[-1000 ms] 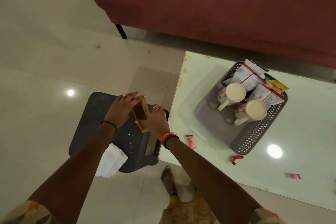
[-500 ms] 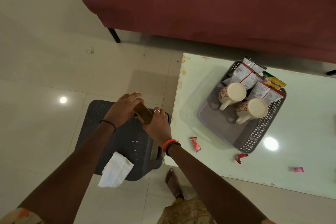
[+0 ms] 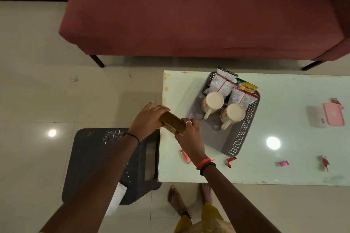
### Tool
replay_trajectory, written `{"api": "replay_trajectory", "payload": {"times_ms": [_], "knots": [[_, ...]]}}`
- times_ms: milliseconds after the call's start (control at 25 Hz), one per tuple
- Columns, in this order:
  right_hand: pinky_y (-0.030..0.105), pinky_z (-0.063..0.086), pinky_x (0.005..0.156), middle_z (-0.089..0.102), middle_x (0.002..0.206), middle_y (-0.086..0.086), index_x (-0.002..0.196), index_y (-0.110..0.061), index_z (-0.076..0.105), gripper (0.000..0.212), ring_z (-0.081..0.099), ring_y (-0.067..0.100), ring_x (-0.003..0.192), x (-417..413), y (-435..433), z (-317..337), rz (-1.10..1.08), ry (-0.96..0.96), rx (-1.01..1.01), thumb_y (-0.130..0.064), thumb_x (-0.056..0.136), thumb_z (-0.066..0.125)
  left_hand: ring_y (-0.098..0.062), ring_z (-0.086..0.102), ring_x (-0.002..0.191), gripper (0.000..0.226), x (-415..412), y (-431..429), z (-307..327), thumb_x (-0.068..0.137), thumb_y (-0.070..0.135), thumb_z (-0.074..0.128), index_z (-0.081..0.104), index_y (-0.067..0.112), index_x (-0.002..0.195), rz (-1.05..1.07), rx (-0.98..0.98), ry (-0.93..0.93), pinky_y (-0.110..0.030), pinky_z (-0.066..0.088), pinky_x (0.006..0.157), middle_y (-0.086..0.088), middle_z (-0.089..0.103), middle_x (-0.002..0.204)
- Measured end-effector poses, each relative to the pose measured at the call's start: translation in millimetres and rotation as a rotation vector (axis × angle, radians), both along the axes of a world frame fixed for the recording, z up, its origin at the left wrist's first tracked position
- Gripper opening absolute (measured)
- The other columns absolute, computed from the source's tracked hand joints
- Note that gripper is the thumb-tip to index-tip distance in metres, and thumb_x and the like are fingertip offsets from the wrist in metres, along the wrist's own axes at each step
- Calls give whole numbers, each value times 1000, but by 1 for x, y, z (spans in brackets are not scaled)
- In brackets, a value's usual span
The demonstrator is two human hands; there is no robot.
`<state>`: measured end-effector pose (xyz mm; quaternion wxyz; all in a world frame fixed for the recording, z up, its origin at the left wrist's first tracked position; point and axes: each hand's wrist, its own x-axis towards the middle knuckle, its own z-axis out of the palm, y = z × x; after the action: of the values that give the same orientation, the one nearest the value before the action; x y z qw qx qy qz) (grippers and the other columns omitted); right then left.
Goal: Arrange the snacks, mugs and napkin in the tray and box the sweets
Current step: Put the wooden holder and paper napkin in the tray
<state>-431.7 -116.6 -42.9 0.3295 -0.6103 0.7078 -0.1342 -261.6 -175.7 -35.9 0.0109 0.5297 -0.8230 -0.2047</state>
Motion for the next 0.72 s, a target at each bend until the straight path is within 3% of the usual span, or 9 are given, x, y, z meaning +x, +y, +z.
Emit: {"api": "replay_trajectory", "payload": {"times_ms": [200,400,720], "knots": [[29,49,87,55,120,7,124,-9,53,44,51,23,111,-68,2,-3,-87,105,-51,-20,84,66,-21,53,123,51,-69,-10,-10,80,28,68,50,20,127,-78,-48,55,-29,18,114,1,59,130],[33,54,80,59,118,6,120,-10,54,40,53,23,110,-112,3,-25,-102,130,4,-21,84,65,-14,50,126,52,-112,-14,-39,84,32,63,46,20,132,-125,35,61,-30,20,118,2,57,133],[37,55,88,58,121,9,130,-11,52,48,58,26,109,-141,3,-68,-70,100,107,-19,84,67,-20,56,119,51,-141,-8,-83,85,30,63,46,20,132,-125,87,5,-35,29,113,-1,60,129]]}}
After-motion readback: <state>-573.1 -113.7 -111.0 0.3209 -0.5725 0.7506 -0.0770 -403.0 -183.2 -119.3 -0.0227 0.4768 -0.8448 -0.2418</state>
